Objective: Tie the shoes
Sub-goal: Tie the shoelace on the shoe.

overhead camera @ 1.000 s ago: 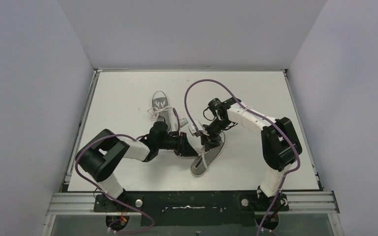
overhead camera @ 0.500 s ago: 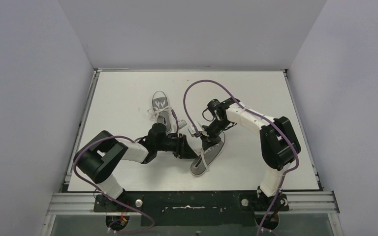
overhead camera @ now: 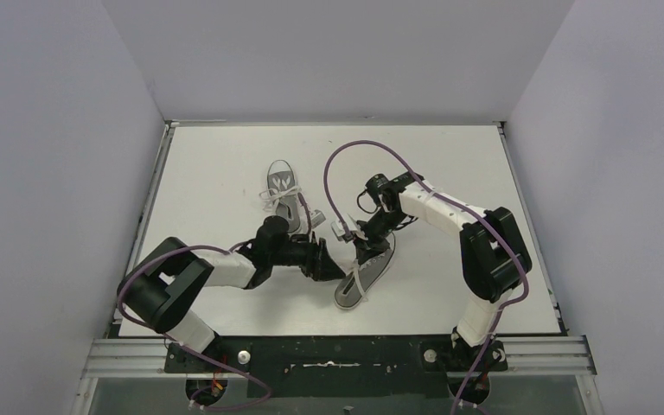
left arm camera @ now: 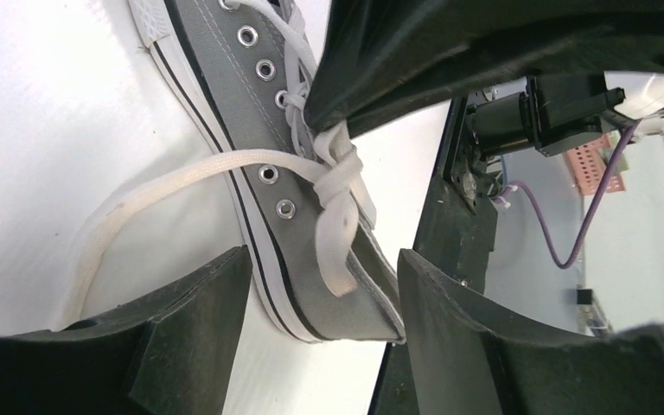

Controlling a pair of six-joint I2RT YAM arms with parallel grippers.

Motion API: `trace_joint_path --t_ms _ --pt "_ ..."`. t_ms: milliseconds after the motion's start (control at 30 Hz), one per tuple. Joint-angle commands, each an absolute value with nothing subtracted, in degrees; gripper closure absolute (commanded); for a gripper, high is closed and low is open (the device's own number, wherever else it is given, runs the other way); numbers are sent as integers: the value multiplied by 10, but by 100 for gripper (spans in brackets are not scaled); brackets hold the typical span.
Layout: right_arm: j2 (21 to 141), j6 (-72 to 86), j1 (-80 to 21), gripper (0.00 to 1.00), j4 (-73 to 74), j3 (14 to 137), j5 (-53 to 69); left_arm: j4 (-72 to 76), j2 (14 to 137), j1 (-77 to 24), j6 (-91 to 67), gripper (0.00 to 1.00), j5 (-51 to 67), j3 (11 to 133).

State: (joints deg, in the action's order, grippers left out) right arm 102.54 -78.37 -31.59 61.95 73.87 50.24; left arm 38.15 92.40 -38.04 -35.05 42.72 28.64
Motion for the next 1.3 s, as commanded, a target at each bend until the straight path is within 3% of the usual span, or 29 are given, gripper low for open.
trace_joint_path --t_ms 0,167,500,833,1167,1267 --pt "999 -787 -318 100 613 740 510 449 844 -378 -265 39 379 239" --pt "994 -784 -318 100 612 733 510 499 781 -393 -156 33 314 189" --pt "993 -779 -320 100 615 738 511 369 754 -458 107 35 270 228" --pt "1000 -777 -321 100 621 744 512 411 824 -469 153 42 322 245" --pt "1006 -779 -322 100 631 751 509 495 870 -473 104 50 328 249" --pt "1008 -779 -322 100 630 751 509 494 876 -472 99 62 327 256"
